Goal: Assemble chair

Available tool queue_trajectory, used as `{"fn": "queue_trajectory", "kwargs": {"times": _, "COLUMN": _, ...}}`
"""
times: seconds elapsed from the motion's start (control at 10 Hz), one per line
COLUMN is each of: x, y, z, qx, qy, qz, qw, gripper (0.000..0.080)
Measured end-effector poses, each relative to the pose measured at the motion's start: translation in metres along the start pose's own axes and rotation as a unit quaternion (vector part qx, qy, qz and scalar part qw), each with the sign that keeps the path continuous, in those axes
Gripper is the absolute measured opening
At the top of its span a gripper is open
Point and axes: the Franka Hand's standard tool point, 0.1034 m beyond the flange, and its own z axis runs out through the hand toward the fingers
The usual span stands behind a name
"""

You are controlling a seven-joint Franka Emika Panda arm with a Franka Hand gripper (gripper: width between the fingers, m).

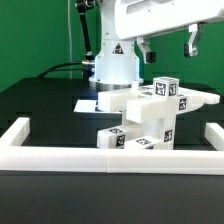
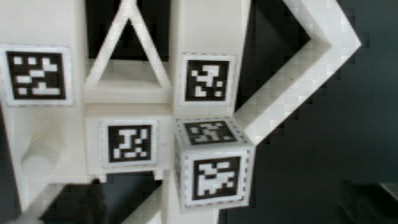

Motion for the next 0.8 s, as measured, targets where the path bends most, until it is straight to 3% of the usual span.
{"fn": "queue_trajectory", "kwargs": {"times": 0.2, "x": -0.001, "y": 0.0, "z": 0.0, "qx": -0.001, "qy": 0.0, "qz": -0.005, "qw": 1.0, "gripper": 0.0649}}
{"fn": "queue_trajectory", "kwargs": {"times": 0.4, "x": -0.012, "y": 0.002, "z": -0.001, "qx": -0.015, "qy": -0.02, "qz": -0.134, "qw": 0.991, "gripper": 0.0649}}
{"fn": "queue_trajectory", "kwargs": {"times": 0.8, "x": -0.011, "y": 0.013, "z": -0.006, "qx": -0.01, "qy": -0.032, "qz": -0.169, "qw": 0.985, "gripper": 0.0649}}
